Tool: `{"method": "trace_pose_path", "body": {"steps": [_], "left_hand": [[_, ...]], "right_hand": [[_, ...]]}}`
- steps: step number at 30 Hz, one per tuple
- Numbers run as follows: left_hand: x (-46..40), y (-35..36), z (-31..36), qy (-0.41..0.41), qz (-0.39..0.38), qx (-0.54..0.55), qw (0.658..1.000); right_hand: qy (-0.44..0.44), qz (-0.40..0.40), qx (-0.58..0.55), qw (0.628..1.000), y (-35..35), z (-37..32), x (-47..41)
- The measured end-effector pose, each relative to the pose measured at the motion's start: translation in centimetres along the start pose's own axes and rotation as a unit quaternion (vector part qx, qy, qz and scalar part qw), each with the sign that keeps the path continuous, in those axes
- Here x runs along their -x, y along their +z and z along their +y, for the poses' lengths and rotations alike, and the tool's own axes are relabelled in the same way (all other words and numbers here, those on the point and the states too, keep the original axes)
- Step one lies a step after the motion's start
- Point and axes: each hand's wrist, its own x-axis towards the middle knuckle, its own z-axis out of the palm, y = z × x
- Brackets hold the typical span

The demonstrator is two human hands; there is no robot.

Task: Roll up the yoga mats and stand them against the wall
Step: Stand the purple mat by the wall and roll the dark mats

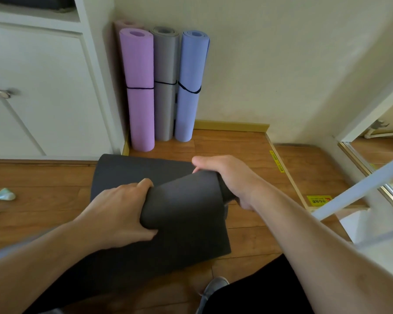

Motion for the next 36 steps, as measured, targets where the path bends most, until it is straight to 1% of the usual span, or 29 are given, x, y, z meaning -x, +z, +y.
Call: {"method": "trace_pose_path", "body": {"steps": [2, 5, 7, 9, 11, 13, 14, 15, 16, 17, 18, 19, 20, 21, 22, 23, 24, 25, 27, 28, 30, 31, 32, 33, 34, 35, 36], "left_hand": [[0.0, 0.1, -0.2, 0.004, -0.009, 0.007, 1.0], [0.0, -0.8, -0.3, 0.027, -0.037, 0.023, 0.999], [-0.3, -1.4, -0.4, 0.044, -0.068, 0.093, 0.992], [-0.7, -1.4, -0.4, 0.054, -0.107, 0.169, 0.978], [-1.0, -0.6, -0.4, 0.056, -0.122, 0.193, 0.972], [-1.1, 0.1, -0.4, 0.054, -0.122, 0.203, 0.97], [-1.1, 0.3, -0.4, 0.052, -0.12, 0.209, 0.969], [-1.1, 0.3, -0.5, 0.051, -0.117, 0.214, 0.968], [-1.1, 0.2, -0.6, 0.054, -0.115, 0.215, 0.968], [-1.2, 0.1, -0.5, 0.056, -0.113, 0.214, 0.969], [-1.4, 0.0, -0.5, 0.057, -0.107, 0.215, 0.969], [-1.5, 0.0, -0.5, 0.058, -0.101, 0.215, 0.97], [-1.5, 0.2, -0.3, 0.058, -0.098, 0.209, 0.971], [-1.6, 0.4, -0.1, 0.061, -0.098, 0.195, 0.974], [-1.6, 0.6, 0.1, 0.061, -0.101, 0.178, 0.977], [-1.5, 0.8, 0.3, 0.057, -0.103, 0.163, 0.98], [-1.3, 0.9, 0.3, 0.052, -0.107, 0.153, 0.981], [-1.1, 1.1, 0.3, 0.049, -0.112, 0.148, 0.981], [-0.9, 1.0, 0.2, 0.051, -0.12, 0.146, 0.981], [-0.9, 0.9, 0.3, 0.054, -0.124, 0.147, 0.98], [-1.1, 0.7, 0.5, 0.058, -0.118, 0.145, 0.981], [-1.1, 0.8, 0.5, 0.058, -0.109, 0.147, 0.981], [-1.0, 0.9, 0.5, 0.059, -0.105, 0.145, 0.982], [-0.9, 1.0, 0.7, 0.062, -0.106, 0.137, 0.983], [-0.8, 1.0, 0.8, 0.064, -0.11, 0.123, 0.984], [-0.6, 1.0, 0.8, 0.064, -0.114, 0.108, 0.985], [-0.4, 1.0, 0.6, 0.06, -0.117, 0.096, 0.987]], "right_hand": [[-0.024, -0.033, 0.012, 0.999, -0.5, 0.3, 0.1], [-0.094, -0.018, 0.001, 0.995, -0.6, 0.5, 0.4], [-0.133, -0.006, -0.012, 0.991, -0.6, 0.5, 0.7], [-0.153, -0.009, -0.011, 0.988, -0.6, 0.4, 0.8], [-0.162, -0.007, 0.029, 0.986, 0.0, 0.2, 0.9], [-0.162, -0.015, 0.099, 0.982, 0.2, 0.0, 0.9], [-0.167, -0.006, 0.115, 0.979, -0.3, -0.3, 1.0], [-0.179, 0.021, 0.101, 0.978, -1.3, -0.7, 1.2], [-0.19, 0.074, 0.054, 0.978, -3.0, -1.0, 1.3], [-0.198, 0.155, -0.026, 0.967, -4.2, -1.1, 1.4], [-0.203, 0.228, -0.105, 0.946, -5.1, -1.2, 1.2], [-0.201, 0.267, -0.119, 0.935, -4.8, -1.2, 0.7], [-0.2, 0.25, -0.082, 0.944, -3.3, -1.2, 0.3], [-0.186, 0.175, -0.014, 0.967, -1.0, -0.7, 0.1], [-0.152, 0.085, 0.041, 0.984, 1.5, 0.2, -0.1], [-0.125, 0.031, 0.061, 0.99, 3.0, 0.6, -0.2], [-0.104, 0.014, 0.053, 0.993, 3.6, 0.7, -0.4], [-0.092, 0.021, 0.023, 0.995, 3.1, 0.6, -0.4], [-0.111, 0.066, -0.034, 0.991, 0.2, 0.0, -0.2], [-0.126, 0.106, -0.069, 0.984, -1.5, -0.6, 0.0], [-0.168, 0.205, -0.139, 0.954, -3.2, -1.4, 0.0], [-0.183, 0.233, -0.134, 0.946, -2.6, -1.5, 0.0], [-0.19, 0.218, -0.099, 0.952, -1.1, -1.0, 0.0], [-0.175, 0.165, -0.037, 0.97, 1.1, -0.3, 0.2], [-0.151, 0.094, 0.012, 0.984, 3.2, 0.6, 0.2], [-0.125, 0.037, 0.034, 0.991, 4.5, 0.8, 0.4], [-0.103, 0.019, 0.015, 0.994, 4.7, 0.7, 0.3]]}}
